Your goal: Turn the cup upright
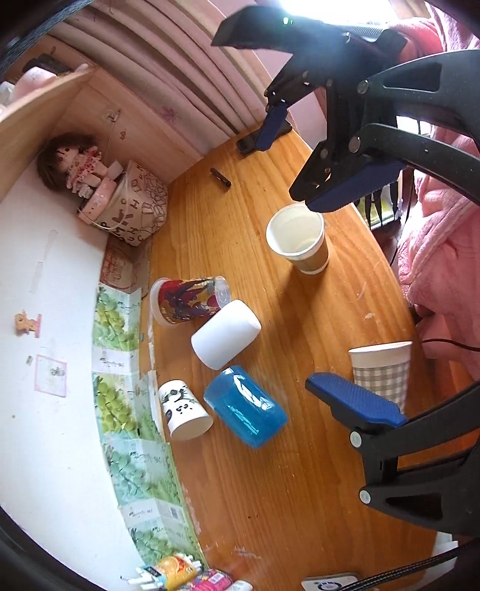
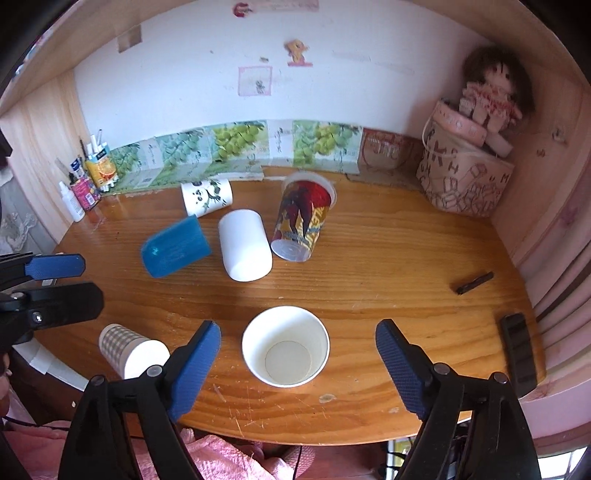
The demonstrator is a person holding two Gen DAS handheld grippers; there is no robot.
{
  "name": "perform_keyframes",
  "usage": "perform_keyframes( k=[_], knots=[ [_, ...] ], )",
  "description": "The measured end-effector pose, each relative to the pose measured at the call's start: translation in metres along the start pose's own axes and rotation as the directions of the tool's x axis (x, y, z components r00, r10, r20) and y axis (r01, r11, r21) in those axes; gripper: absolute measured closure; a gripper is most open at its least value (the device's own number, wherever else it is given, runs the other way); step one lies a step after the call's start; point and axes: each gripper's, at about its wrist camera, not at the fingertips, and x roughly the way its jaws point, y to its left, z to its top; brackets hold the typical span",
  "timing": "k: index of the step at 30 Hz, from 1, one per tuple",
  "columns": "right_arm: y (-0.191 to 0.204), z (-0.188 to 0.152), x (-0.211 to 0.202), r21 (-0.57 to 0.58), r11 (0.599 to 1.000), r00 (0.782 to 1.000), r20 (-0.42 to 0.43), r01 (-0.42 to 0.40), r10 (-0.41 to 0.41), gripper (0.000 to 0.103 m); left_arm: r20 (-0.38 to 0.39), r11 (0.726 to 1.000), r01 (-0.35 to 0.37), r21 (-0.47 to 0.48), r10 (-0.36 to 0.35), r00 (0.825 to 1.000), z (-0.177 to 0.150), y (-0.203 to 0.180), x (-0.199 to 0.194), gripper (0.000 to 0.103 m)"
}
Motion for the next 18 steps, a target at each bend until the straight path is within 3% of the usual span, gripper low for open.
perform_keyframes(
  k=[3, 7, 12, 16, 18],
  knots=[
    [0.005, 0.004, -0.024, -0.032, 0.999, 0.999, 0.031, -0.035, 0.036, 0.015, 0.045, 0.999, -0.039, -0.001, 0.039, 0.998, -0.001, -0.009, -0.016, 0.010],
    [0.012, 0.007, -0.048, -0.073, 0.995, 0.996, 0.050, -0.072, 0.076, 0.015, 0.141, 0.990, -0.137, -0.018, 0.138, 0.980, -0.001, -0.017, -0.037, 0.010],
    [0.012, 0.013, -0.078, -0.052, 0.991, 0.987, 0.092, -0.127, 0.131, 0.015, 0.241, 0.974, -0.216, -0.069, 0.226, 0.944, -0.004, -0.022, -0.061, 0.010],
    [0.013, 0.018, -0.091, -0.034, 0.994, 0.984, 0.138, -0.105, 0.109, 0.015, 0.298, 0.957, -0.263, -0.124, 0.288, 0.910, -0.008, -0.026, -0.074, 0.010],
    [0.013, 0.020, -0.097, -0.014, 0.994, 0.981, 0.158, -0.111, 0.112, 0.015, 0.314, 0.954, -0.262, -0.145, 0.296, 0.902, -0.010, -0.028, -0.077, 0.010]
  ],
)
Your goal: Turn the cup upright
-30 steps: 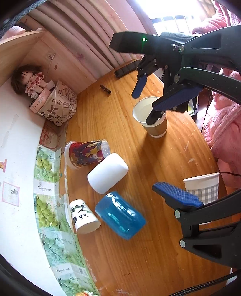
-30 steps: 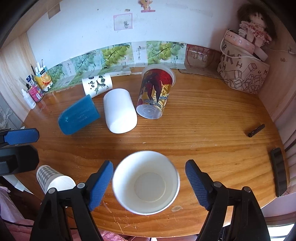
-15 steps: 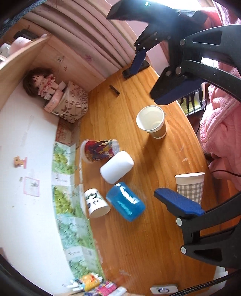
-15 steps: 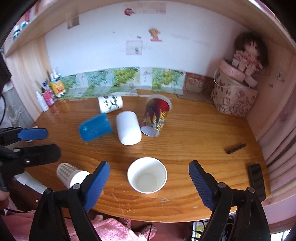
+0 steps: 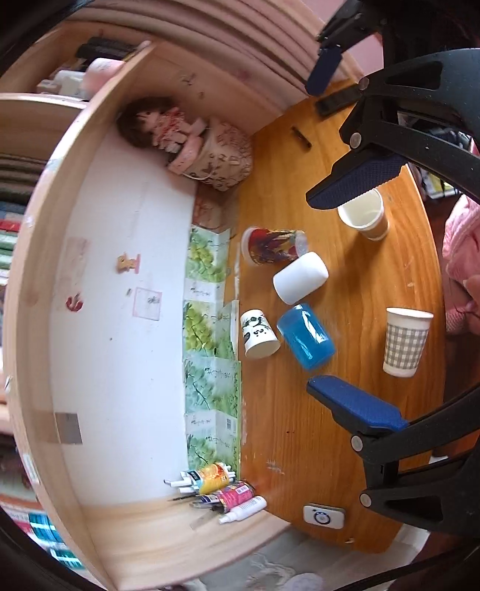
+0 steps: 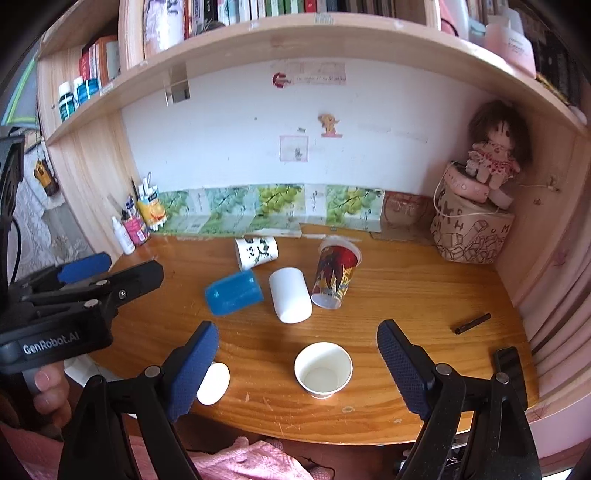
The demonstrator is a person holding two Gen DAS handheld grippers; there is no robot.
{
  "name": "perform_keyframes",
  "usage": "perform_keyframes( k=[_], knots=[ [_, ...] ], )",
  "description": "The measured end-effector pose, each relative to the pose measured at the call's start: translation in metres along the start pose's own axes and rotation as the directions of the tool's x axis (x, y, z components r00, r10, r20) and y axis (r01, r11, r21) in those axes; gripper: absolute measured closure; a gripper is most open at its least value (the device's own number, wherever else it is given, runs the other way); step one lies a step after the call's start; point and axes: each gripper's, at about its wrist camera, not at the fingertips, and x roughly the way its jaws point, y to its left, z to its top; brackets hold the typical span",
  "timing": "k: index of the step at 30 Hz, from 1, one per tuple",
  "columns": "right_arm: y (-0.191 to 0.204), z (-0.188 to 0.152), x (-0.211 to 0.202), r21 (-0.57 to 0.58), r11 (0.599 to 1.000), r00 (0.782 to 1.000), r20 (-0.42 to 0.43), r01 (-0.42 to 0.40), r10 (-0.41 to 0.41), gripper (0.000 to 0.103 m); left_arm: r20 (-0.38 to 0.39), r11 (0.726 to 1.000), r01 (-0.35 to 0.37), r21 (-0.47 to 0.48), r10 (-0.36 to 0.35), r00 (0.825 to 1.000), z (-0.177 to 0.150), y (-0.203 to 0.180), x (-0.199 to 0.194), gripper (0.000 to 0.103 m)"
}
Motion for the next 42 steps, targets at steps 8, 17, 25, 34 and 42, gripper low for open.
perform_keyframes(
  k=[8, 17, 25, 34, 42],
  knots=[
    [0.001, 0.004, -0.013, 0.028, 1.000, 0.998, 0.062, 0.014, -0.016, 0.015, 0.172, 0.994, -0.104, -0.035, 0.108, 0.979, 0.004, -0.001, -0.022, 0.010],
    [-0.005, 0.003, -0.018, 0.064, 0.998, 0.995, 0.102, 0.001, -0.007, 0.015, 0.287, 0.989, -0.145, 0.037, 0.129, 0.949, 0.004, -0.019, -0.037, 0.000],
    [-0.005, 0.003, -0.021, 0.067, 0.998, 0.992, 0.122, 0.020, -0.028, 0.015, 0.290, 0.988, -0.152, 0.004, 0.145, 0.946, 0.005, -0.017, -0.036, 0.000],
    [-0.008, 0.005, -0.021, 0.066, 0.991, 0.984, 0.126, 0.116, -0.124, 0.015, 0.283, 0.985, -0.173, -0.024, 0.173, 0.943, 0.005, -0.012, -0.032, 0.000],
    [-0.014, 0.007, -0.022, 0.088, 0.991, 0.984, 0.142, 0.100, -0.112, 0.015, 0.271, 0.983, -0.182, -0.027, 0.183, 0.945, 0.006, -0.015, -0.029, 0.000]
  ],
)
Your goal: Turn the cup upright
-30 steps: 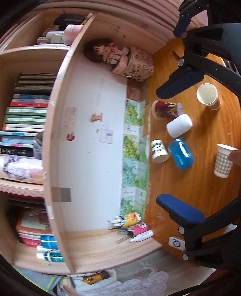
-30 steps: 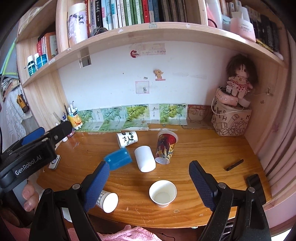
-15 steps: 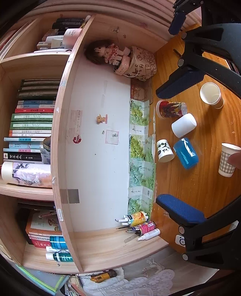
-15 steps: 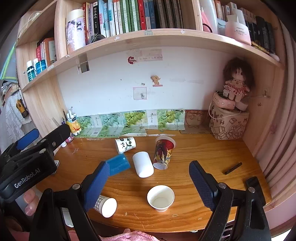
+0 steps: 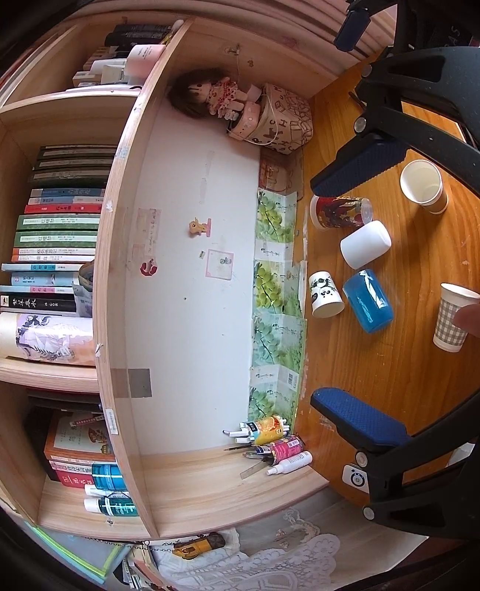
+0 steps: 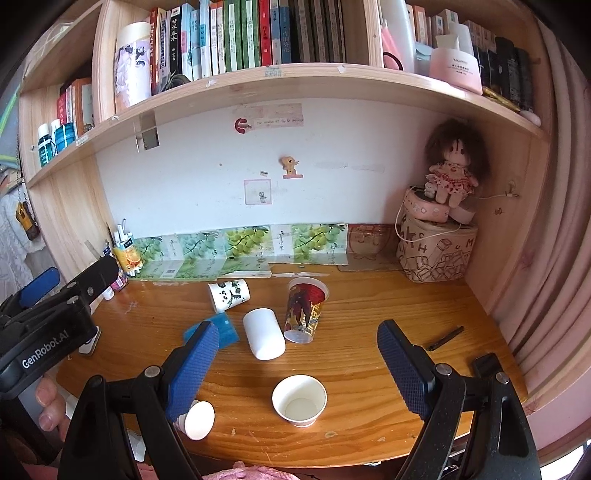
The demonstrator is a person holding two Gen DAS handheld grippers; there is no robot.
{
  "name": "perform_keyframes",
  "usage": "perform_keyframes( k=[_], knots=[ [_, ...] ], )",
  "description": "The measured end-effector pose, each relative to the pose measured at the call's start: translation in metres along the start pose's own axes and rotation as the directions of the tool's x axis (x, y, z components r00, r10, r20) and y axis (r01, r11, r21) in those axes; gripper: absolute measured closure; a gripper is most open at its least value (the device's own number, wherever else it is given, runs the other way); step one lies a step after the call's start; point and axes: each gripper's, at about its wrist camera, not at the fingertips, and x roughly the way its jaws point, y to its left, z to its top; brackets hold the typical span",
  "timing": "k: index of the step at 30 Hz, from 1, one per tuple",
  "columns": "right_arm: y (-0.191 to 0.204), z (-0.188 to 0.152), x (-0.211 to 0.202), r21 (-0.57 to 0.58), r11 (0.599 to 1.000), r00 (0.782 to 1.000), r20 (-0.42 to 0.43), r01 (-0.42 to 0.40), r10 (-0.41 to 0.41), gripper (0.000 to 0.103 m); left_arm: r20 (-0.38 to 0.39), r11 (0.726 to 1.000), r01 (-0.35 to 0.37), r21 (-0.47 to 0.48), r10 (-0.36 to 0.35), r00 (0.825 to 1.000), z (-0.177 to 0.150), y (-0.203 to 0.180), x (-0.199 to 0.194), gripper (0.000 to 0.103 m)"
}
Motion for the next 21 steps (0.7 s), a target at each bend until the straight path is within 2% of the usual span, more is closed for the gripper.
perform_keyframes(
  k=[3, 4, 5, 11, 21],
  knots=[
    [-0.0007, 0.0004, 0.0000, 0.002, 1.000, 1.000, 0.008, -0.013, 0.013, 0.015, 0.000, 1.000, -0.001, 0.005, 0.001, 1.000, 0.0003, -0.0010, 0.0006, 0.000],
    [-0.0012, 0.0007, 0.0002, 0.003, 1.000, 1.000, 0.010, -0.017, 0.017, 0.011, 0.002, 1.000, -0.003, 0.005, 0.003, 1.000, 0.0005, -0.0015, 0.0006, 0.000],
    [-0.0015, 0.0011, 0.0005, 0.003, 1.000, 1.000, 0.010, -0.022, 0.022, 0.001, 0.003, 1.000, -0.004, 0.005, 0.004, 1.000, 0.0010, -0.0018, 0.0006, 0.000],
    [-0.0018, 0.0019, -0.0008, 0.006, 0.997, 0.997, 0.031, -0.073, 0.073, 0.000, 0.015, 1.000, -0.004, 0.017, 0.004, 1.000, 0.0021, -0.0052, -0.0001, 0.000],
    [-0.0008, 0.0022, 0.0029, 0.005, 0.998, 0.998, 0.010, -0.061, 0.061, 0.000, 0.024, 1.000, -0.008, 0.021, 0.007, 1.000, 0.0023, -0.0071, -0.0017, 0.000]
  ],
)
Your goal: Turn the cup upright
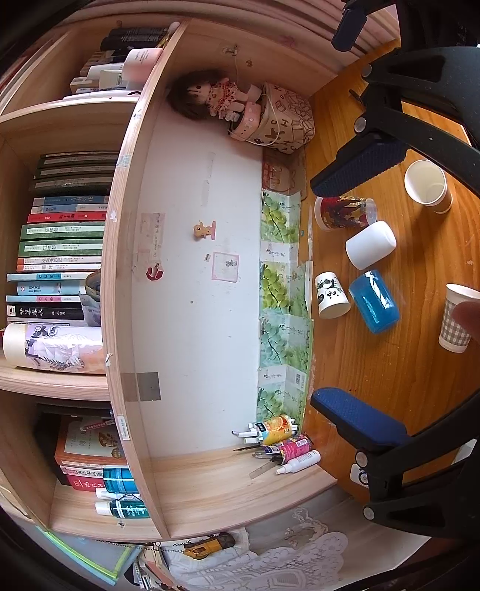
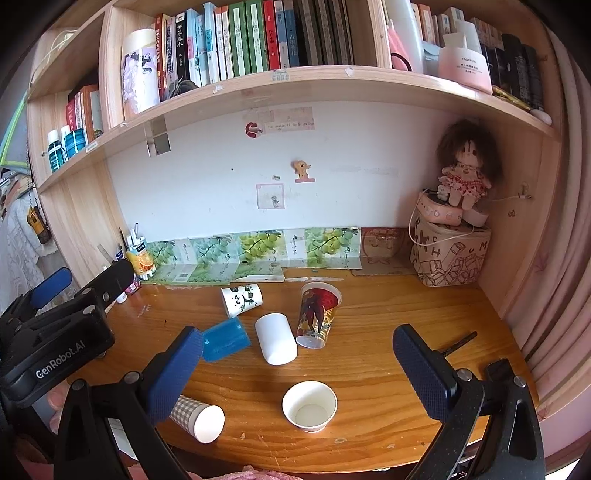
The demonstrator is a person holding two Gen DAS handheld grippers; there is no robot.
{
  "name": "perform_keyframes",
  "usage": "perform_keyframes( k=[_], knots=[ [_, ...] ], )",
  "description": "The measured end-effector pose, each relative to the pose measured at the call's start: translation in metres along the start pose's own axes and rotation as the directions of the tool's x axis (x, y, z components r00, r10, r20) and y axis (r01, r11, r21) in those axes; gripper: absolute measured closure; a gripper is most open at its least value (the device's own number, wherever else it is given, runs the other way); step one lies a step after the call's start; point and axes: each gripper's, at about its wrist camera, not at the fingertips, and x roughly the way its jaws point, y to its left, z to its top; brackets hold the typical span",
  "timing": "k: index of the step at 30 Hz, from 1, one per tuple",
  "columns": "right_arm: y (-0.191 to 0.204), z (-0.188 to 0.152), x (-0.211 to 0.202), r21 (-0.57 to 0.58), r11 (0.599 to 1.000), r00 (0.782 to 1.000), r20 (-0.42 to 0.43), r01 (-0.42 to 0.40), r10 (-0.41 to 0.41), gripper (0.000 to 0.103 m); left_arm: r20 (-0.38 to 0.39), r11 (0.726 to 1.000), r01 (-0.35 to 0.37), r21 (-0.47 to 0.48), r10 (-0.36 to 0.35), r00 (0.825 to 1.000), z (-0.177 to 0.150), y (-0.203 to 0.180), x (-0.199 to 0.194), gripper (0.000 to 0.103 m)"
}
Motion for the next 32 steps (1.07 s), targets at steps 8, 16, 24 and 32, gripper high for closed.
perform_keyframes(
  k=[8, 16, 24, 32],
  knots=[
    [-0.0030, -0.0003, 0.0039, 0.013, 1.000, 1.000, -0.020, -0.005, 0.006, 0.000, 0.001, 1.000, 0.006, 0.009, -0.006, 1.000, 0.0006, -0.0027, -0.0005, 0.000],
    [-0.0028, -0.0008, 0.0039, 0.016, 1.000, 1.000, -0.023, -0.005, 0.006, 0.000, 0.003, 1.000, 0.014, 0.006, -0.014, 1.000, 0.0004, -0.0019, -0.0004, 0.000],
    [-0.0012, -0.0030, 0.0054, 0.022, 1.000, 0.999, -0.034, -0.011, 0.012, 0.000, 0.005, 1.000, 0.016, 0.006, -0.016, 1.000, -0.0004, -0.0003, -0.0003, 0.000],
    [0.0002, -0.0036, 0.0059, 0.016, 1.000, 0.999, -0.041, -0.012, 0.013, 0.000, 0.003, 1.000, 0.019, 0.005, -0.019, 1.000, -0.0009, -0.0002, -0.0012, 0.000]
  ],
)
